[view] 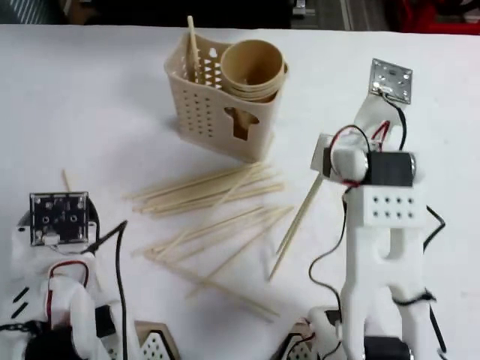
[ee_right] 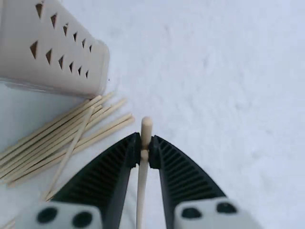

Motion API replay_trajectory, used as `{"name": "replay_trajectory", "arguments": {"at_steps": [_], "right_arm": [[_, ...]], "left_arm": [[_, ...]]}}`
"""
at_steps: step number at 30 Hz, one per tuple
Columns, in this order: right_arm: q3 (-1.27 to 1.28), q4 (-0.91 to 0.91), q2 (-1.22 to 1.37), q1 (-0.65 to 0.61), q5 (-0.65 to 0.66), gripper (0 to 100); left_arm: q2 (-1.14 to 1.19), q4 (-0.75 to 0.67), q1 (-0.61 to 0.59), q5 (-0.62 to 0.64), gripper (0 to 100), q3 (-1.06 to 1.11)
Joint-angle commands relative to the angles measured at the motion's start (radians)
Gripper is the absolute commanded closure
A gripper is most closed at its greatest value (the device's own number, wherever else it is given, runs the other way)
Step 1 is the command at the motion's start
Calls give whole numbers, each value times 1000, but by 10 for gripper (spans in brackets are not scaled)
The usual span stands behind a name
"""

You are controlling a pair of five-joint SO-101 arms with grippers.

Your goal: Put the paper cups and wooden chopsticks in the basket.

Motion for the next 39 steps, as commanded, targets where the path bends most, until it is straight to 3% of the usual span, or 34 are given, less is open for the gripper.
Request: {"name": "replay_trajectory", "arguments": {"at_steps": [1,11,24,29,39], "right_arm": [[-41,5,-104,-12,48,981],[-41,5,-285,-12,121,981],[-40,68,-340,-13,126,981],[-40,70,-341,-13,126,981],[14,61,-346,-13,126,981]], "left_arm": [[90,32,-8,-8,812,-121],[499,157,-10,-2,812,-391],[897,198,-128,-8,751,-404],[1119,106,-148,-5,752,-394],[1541,-215,-189,48,755,-402]]}}
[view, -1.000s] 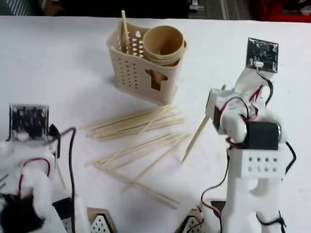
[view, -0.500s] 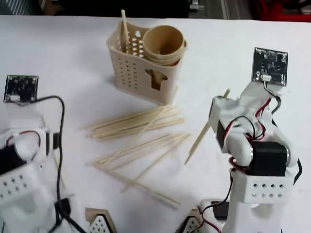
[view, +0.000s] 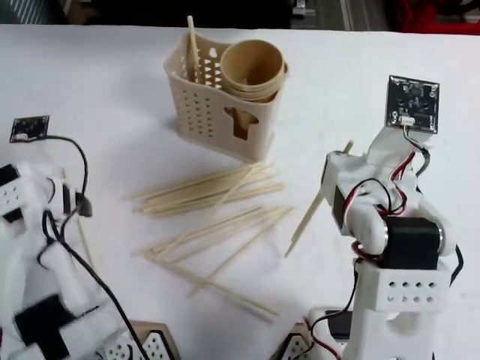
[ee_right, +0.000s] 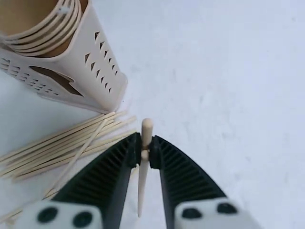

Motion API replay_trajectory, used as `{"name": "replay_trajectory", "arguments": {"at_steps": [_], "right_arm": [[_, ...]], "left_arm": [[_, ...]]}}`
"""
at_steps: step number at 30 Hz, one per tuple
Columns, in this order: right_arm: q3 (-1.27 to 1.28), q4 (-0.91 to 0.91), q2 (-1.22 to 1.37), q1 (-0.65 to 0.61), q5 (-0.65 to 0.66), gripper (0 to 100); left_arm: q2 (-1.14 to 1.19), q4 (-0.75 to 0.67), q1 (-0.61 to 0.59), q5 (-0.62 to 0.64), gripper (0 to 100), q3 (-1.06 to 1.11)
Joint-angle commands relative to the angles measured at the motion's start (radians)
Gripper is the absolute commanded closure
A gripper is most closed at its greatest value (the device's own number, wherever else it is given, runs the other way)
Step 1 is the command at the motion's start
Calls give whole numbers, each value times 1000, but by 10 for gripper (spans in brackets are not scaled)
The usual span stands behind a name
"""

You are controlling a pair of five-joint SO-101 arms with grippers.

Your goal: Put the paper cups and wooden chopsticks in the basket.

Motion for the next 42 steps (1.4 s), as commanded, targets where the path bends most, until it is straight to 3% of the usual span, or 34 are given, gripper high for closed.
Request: {"name": "replay_trajectory", "arguments": {"at_steps": [1,7,17,26,34,42], "right_arm": [[-14,-7,-18,-13,9,981],[-58,-10,-18,-13,9,981],[-176,-5,-18,-13,9,981],[-279,-8,-18,-91,9,981],[-359,-25,-8,-186,26,981],[-361,-254,-7,-229,68,981]], "left_arm": [[130,-110,-5,21,755,-43],[329,-259,5,23,756,-44],[432,-187,45,15,925,-167],[415,-158,84,17,977,-187],[90,49,142,25,977,-276],[-331,132,182,133,977,-275]]}}
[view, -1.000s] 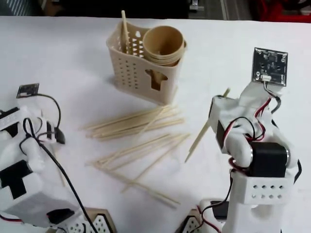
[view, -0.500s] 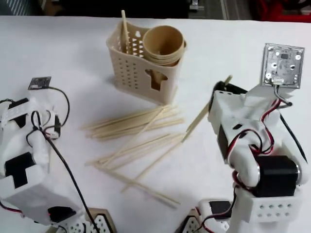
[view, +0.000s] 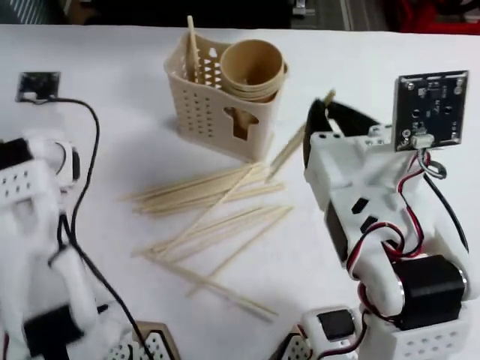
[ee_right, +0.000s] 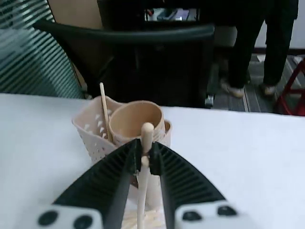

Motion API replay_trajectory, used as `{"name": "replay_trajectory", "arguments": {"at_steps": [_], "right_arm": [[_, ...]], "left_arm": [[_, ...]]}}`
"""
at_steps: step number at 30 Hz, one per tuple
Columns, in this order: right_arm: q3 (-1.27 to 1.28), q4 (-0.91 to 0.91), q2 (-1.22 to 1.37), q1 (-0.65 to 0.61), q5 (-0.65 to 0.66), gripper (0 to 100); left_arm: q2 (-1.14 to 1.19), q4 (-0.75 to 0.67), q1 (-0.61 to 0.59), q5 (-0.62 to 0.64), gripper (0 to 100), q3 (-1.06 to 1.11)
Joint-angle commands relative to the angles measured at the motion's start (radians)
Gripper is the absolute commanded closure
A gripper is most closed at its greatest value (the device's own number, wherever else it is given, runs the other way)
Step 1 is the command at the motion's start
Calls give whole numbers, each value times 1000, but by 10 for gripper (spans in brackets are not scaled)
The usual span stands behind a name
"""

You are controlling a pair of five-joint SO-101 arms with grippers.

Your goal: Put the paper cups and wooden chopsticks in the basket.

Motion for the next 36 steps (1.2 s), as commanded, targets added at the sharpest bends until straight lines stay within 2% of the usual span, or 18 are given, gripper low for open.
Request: {"name": "replay_trajectory", "arguments": {"at_steps": [1,6,13,23,29,36], "right_arm": [[-38,-113,-5,-28,12,981],[-38,-245,-5,-51,31,981],[-37,-437,64,-73,29,981],[-44,-731,271,-87,-32,981],[-44,-799,297,-131,-32,981],[-110,-840,335,-179,-28,981]], "left_arm": [[-205,29,18,58,977,-37],[-354,81,21,106,977,-35],[-472,163,76,107,977,-32],[-641,72,87,107,977,161],[-725,35,87,104,977,258],[-753,35,87,103,977,272]]}}
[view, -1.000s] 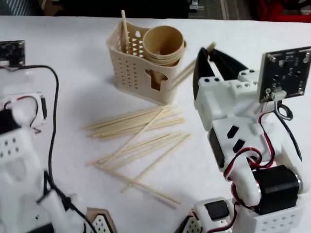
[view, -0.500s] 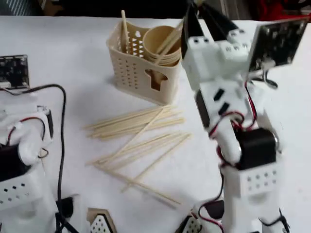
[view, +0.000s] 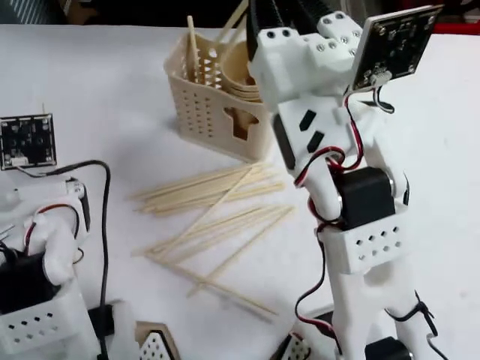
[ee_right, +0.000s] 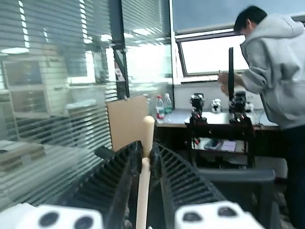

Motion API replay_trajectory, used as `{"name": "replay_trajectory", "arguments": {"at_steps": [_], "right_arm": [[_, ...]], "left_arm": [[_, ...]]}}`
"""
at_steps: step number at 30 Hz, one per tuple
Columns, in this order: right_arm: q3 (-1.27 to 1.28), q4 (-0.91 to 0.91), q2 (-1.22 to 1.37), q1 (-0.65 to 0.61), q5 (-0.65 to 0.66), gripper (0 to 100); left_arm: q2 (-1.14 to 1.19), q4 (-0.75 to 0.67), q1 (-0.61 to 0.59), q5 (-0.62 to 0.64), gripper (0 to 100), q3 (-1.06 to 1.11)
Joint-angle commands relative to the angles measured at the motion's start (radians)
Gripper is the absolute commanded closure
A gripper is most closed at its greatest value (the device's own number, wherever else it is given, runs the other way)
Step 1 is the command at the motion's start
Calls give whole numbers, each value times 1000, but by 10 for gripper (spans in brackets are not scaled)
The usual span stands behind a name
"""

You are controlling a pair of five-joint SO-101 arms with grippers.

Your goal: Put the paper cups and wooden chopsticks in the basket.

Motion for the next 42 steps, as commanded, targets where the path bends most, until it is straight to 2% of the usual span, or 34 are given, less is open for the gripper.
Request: {"name": "replay_trajectory", "arguments": {"at_steps": [1,16,21,32,42], "right_arm": [[-92,-24,31,-19,-8,981],[-204,-47,323,-31,-5,981],[-209,-47,340,-31,-6,981],[-446,-45,363,-33,-3,981],[-473,-47,510,-28,-2,981]], "left_arm": [[-19,-26,12,6,977,-11],[-19,-26,12,6,977,-9],[-19,-26,12,5,977,-8],[-19,-26,12,8,977,-8],[-19,-26,12,5,977,-8]]}}
